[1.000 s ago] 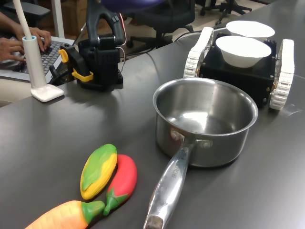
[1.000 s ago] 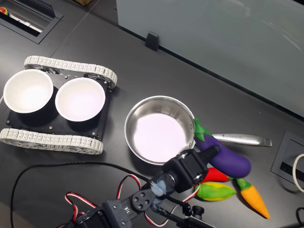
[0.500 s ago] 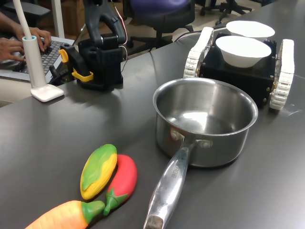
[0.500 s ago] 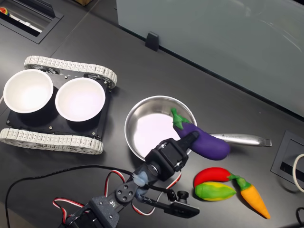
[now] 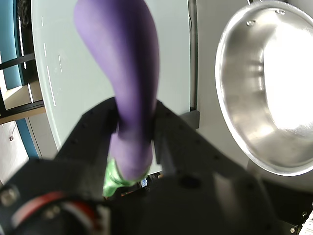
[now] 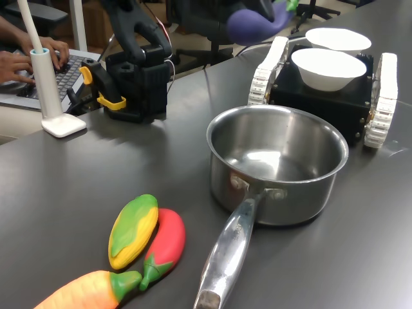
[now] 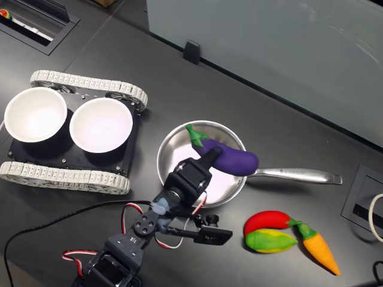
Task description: Pick up the brinjal and place them in the pan
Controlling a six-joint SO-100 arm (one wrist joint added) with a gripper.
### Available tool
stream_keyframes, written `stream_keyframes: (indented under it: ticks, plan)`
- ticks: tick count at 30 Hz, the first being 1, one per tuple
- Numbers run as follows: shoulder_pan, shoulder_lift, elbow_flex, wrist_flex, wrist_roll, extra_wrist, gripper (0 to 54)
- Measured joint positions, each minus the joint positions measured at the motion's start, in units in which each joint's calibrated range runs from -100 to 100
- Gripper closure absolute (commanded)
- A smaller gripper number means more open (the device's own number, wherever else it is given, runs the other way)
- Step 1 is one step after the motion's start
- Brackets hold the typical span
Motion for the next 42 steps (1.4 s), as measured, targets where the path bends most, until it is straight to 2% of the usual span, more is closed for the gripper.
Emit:
stream_keyframes:
  ticks: [8, 16, 28, 42]
  plan:
    - [-6.82, -1.6, 5.88, -1.7, 0.0, 2.85, 53.6]
    - [-8.25, -1.52, 8.33, -3.91, 0.0, 2.85, 53.6]
    - [-8.69, 0.51, 18.37, -11.3, 0.0, 2.85, 53.6]
    - [-8.69, 1.01, 26.79, -17.59, 0.0, 2.85, 53.6]
